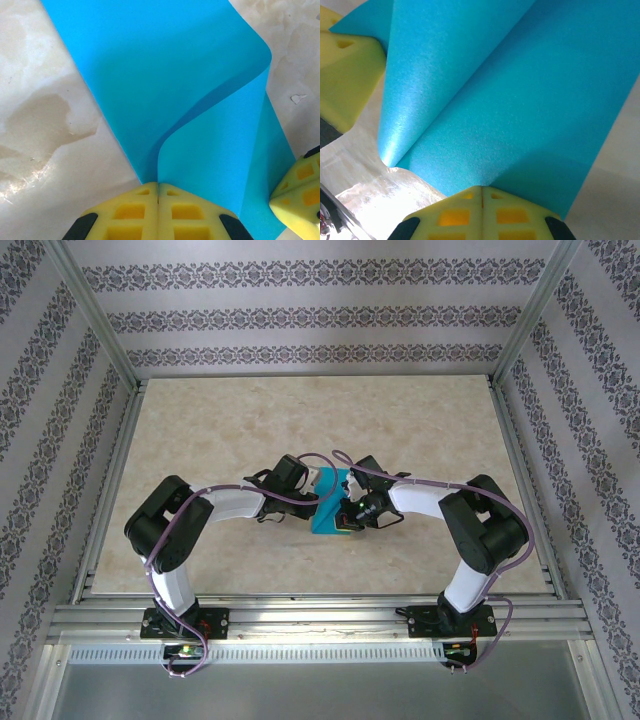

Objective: Fold a paper plane with a square sheet of paper (pick it up from the middle)
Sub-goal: Fold the triangle a second time at the center of the table.

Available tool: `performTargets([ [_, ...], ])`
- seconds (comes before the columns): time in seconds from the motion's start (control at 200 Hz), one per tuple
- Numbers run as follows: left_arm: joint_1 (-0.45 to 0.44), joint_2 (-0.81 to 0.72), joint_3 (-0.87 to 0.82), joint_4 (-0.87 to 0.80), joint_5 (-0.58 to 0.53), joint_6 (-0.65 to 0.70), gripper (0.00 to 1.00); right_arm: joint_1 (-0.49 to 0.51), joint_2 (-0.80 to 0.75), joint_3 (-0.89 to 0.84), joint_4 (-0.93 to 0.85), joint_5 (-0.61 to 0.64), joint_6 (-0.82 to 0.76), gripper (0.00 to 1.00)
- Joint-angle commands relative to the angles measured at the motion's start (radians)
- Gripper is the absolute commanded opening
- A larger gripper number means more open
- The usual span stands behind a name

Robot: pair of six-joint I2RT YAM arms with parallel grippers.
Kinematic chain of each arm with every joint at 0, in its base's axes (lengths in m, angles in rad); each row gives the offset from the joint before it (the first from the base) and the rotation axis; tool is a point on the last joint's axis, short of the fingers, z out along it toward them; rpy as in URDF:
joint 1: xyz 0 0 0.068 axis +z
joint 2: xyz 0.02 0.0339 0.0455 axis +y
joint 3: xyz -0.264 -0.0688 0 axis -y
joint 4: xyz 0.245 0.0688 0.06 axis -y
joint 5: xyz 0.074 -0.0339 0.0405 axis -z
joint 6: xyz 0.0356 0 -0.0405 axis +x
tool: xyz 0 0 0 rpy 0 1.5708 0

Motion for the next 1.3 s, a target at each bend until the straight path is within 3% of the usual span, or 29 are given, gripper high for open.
performTargets([
  [0.0,0.015,0.006,0.021,-0.001,0.013,0.017,0.03,-0.009,0.007,-0.001,-0.066,0.033,-0.022,0.01],
  [1.294,0.017,0.023,0.045,-0.007,0.046,0.024,0.04,-0.012,0.016,0.004,-0.074,0.03,-0.025,0.01],
])
